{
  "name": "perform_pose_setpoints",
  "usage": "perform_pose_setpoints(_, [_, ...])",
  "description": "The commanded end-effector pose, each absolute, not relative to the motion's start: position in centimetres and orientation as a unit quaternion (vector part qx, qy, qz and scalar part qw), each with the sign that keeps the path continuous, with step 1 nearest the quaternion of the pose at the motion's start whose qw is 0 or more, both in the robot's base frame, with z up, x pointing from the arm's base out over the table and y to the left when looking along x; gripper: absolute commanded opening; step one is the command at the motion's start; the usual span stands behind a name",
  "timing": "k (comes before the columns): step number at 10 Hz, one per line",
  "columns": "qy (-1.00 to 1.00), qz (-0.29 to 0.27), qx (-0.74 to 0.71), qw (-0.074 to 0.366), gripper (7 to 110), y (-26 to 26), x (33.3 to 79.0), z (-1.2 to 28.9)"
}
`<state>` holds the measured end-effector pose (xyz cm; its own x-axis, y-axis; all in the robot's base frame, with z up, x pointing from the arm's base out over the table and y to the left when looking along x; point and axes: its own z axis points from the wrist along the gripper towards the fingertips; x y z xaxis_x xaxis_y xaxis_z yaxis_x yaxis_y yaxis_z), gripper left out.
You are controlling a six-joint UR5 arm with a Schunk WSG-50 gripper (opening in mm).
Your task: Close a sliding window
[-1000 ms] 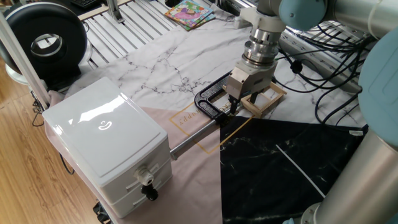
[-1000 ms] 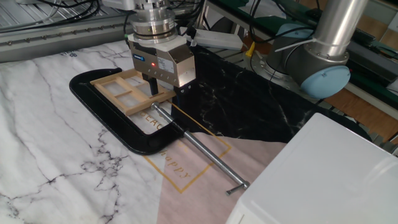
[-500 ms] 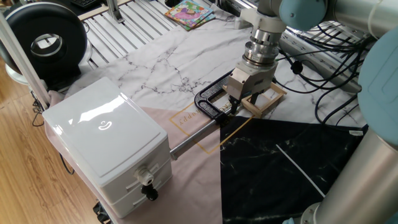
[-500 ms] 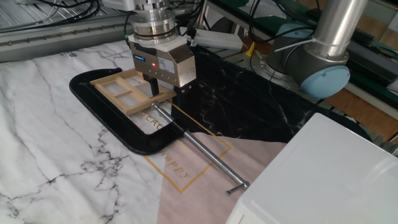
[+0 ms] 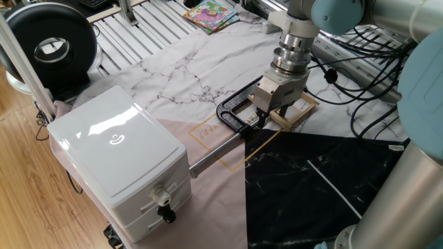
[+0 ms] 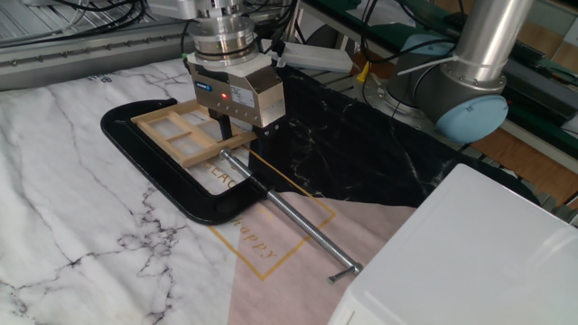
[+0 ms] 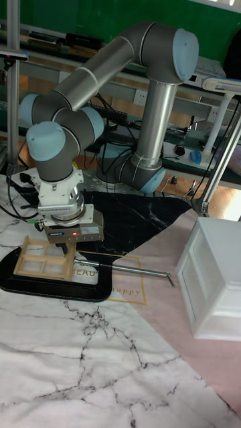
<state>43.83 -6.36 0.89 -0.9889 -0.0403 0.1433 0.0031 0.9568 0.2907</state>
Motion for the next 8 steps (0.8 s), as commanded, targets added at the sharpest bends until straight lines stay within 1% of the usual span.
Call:
perform_pose_setpoints(1, [-0.987,-0.144,0.008,0.07,88,-6.52,43.99,0.94])
perform_pose_setpoints(2, [-0.988,-0.137,0.007,0.07,88,-6.59,43.94,0.93])
perform_pose_setpoints(5, [-0.994,-0.086,-0.002,0.07,88,-6.2,44.14,1.14])
perform_pose_setpoints(8, [-0.995,-0.068,0.004,0.067,88,-6.73,44.46,1.33])
